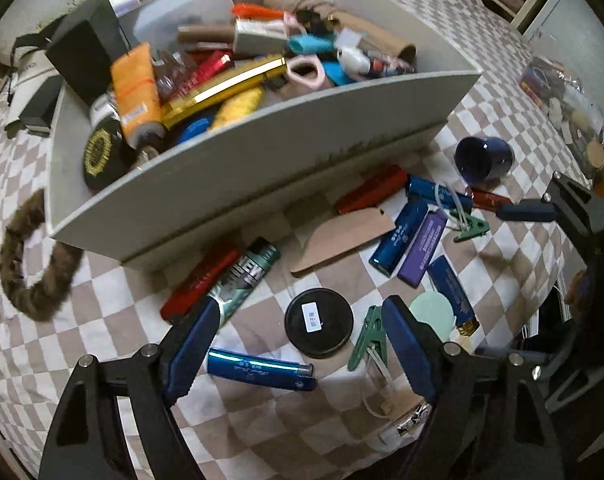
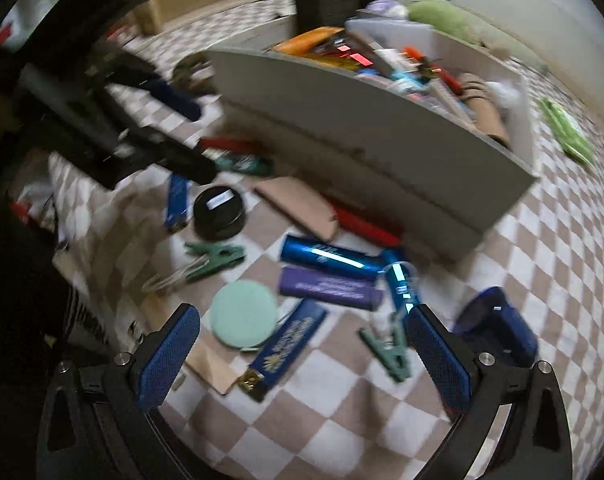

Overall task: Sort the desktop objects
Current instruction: 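Move left tool toward black round jar while right tool grasps mint-green compact, then grasp black round jar with left tool while right tool lifts mint-green compact, then carry black jar with left tool toward box while right tool carries compact there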

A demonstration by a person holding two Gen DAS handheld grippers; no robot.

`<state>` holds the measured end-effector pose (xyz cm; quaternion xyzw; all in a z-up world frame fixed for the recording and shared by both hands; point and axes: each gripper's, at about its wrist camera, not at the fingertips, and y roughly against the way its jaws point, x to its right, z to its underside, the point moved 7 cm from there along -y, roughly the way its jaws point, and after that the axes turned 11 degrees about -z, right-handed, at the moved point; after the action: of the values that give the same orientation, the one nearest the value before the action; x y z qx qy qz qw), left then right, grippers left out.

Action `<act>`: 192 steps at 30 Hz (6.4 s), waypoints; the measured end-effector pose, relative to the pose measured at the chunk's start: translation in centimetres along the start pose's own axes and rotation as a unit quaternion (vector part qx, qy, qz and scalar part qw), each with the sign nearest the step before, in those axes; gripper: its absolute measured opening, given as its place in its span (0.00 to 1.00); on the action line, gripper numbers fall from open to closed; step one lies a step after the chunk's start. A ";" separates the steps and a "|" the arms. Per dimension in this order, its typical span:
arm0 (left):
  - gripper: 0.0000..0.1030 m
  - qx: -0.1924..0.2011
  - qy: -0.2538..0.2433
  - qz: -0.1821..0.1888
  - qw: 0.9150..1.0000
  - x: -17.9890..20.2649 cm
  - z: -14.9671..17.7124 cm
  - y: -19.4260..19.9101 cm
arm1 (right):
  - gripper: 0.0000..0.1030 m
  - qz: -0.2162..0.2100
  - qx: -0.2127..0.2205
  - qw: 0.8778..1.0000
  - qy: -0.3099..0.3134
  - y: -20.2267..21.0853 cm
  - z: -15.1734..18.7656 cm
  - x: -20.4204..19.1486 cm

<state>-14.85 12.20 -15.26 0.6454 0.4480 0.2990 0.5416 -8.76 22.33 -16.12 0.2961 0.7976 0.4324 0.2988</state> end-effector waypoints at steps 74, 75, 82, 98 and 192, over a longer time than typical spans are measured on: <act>0.49 -0.113 0.002 -0.005 0.994 0.1 1.6 -5.2 | 0.50 -0.057 -0.024 0.994 -0.089 3.5 -2.6 -1.4; 0.49 -0.112 0.001 -0.006 0.994 0.1 1.6 -5.3 | 0.50 -0.056 -0.021 0.994 -0.091 3.6 -2.7 -1.4; 0.49 -0.097 0.004 -0.004 0.995 -0.5 1.3 -4.3 | 0.50 -0.048 0.003 0.994 -0.103 4.9 -3.7 -1.2; 0.49 -0.043 0.036 0.018 0.998 -2.0 -0.4 -0.9 | 0.50 -0.042 0.029 0.993 -0.104 5.8 -5.6 -2.3; 0.49 0.139 0.188 0.080 0.969 -9.4 -21.4 3.9 | 0.50 -0.030 0.083 0.944 -0.318 -3.9 -23.3 22.0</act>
<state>-36.50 12.88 -5.49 0.6800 0.5258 0.3926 0.3270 -40.90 24.72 -13.94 0.4176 0.7027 0.2386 0.5244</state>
